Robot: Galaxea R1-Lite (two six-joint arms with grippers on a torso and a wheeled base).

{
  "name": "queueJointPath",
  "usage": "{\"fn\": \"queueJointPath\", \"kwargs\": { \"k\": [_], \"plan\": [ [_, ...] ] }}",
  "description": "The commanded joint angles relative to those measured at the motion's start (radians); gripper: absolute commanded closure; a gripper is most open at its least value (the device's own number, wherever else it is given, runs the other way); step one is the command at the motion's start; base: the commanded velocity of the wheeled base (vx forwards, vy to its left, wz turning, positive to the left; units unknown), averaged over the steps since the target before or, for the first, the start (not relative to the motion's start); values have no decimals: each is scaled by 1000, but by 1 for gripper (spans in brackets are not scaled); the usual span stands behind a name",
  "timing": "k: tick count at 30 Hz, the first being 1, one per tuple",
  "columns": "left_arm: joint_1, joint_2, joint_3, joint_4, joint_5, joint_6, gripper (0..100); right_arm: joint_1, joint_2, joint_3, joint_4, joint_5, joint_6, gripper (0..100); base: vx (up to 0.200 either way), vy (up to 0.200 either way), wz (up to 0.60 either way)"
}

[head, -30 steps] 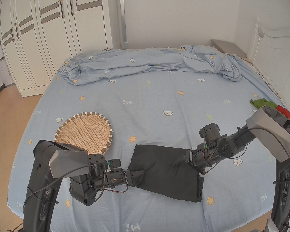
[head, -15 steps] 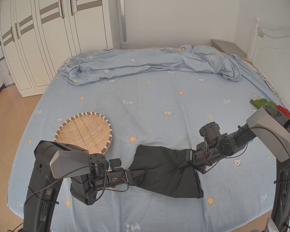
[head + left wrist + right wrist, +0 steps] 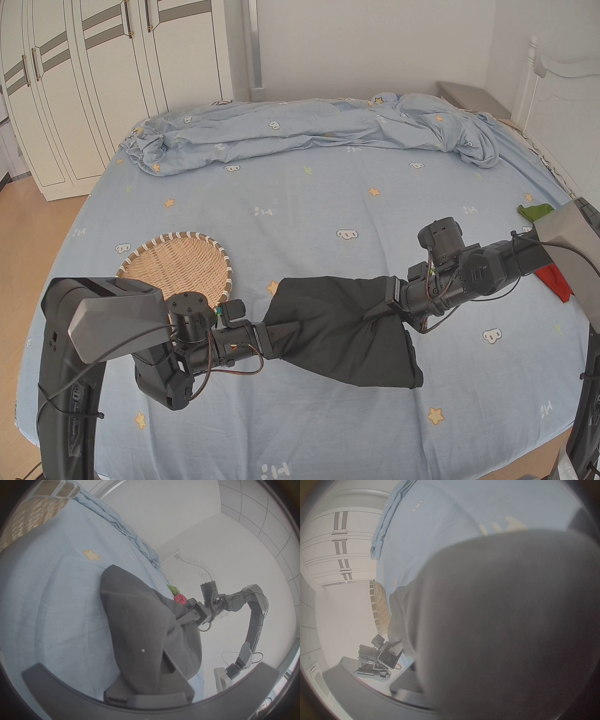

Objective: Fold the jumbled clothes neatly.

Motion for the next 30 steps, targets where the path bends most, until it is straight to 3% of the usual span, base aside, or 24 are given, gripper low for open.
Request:
{"fn": "queueJointPath", "kwargs": {
  "k": [1, 10, 15, 21, 30],
  "plan": [
    [12, -64, -7, 5, -1, 0, 100, 9, -14, -41, 5, 13, 5, 100, 0, 0, 0],
    [73, -165, -7, 102, -1, 6, 100, 50, 15, -191, 54, 16, 18, 100, 0, 0, 0],
    [129, -227, -7, 158, -1, 15, 100, 105, 77, -354, 101, 20, 20, 100, 0, 0, 0],
    [208, -277, 14, 244, -1, 70, 100, 164, 210, -641, 264, 22, 20, 100, 0, 0, 0],
    [283, -320, 47, 255, -1, 81, 100, 254, 258, -641, 138, 39, 32, 100, 0, 0, 0]
  ]
}}
